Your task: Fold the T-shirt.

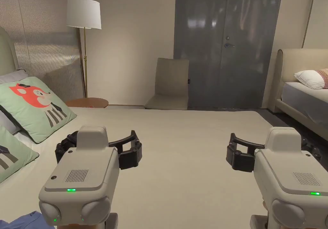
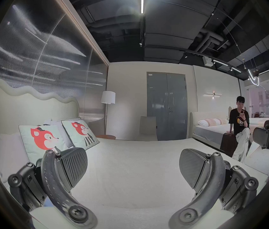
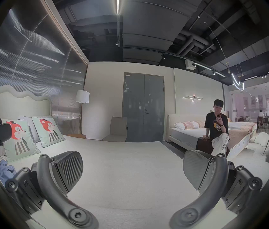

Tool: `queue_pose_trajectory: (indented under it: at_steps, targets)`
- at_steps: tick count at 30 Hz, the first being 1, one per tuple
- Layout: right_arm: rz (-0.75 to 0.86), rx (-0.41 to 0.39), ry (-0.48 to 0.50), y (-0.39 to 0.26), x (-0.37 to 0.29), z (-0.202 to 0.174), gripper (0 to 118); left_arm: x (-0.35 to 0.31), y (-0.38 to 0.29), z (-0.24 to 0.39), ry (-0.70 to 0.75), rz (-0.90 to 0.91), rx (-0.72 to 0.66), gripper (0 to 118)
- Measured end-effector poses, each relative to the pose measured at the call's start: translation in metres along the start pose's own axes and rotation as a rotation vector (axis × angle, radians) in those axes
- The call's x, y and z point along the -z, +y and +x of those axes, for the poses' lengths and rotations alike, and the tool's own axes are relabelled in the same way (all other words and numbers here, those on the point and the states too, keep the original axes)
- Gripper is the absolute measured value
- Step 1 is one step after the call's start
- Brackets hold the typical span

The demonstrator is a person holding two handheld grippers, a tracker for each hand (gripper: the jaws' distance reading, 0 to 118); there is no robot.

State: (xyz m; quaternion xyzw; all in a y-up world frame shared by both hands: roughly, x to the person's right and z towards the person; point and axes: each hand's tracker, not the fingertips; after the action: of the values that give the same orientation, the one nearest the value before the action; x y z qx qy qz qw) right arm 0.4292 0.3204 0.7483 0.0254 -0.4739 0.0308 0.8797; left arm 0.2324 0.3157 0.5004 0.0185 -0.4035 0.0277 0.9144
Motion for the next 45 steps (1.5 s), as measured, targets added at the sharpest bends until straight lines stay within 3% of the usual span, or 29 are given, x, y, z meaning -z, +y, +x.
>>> queue_pose_trajectory:
  at_steps: [45]
  targets:
    - [0.020,-0.042,0.007,0.0003,-0.0023,-0.0064,118,-0.0028,-0.0007,0.0015,-0.007,-0.003,0.007,111]
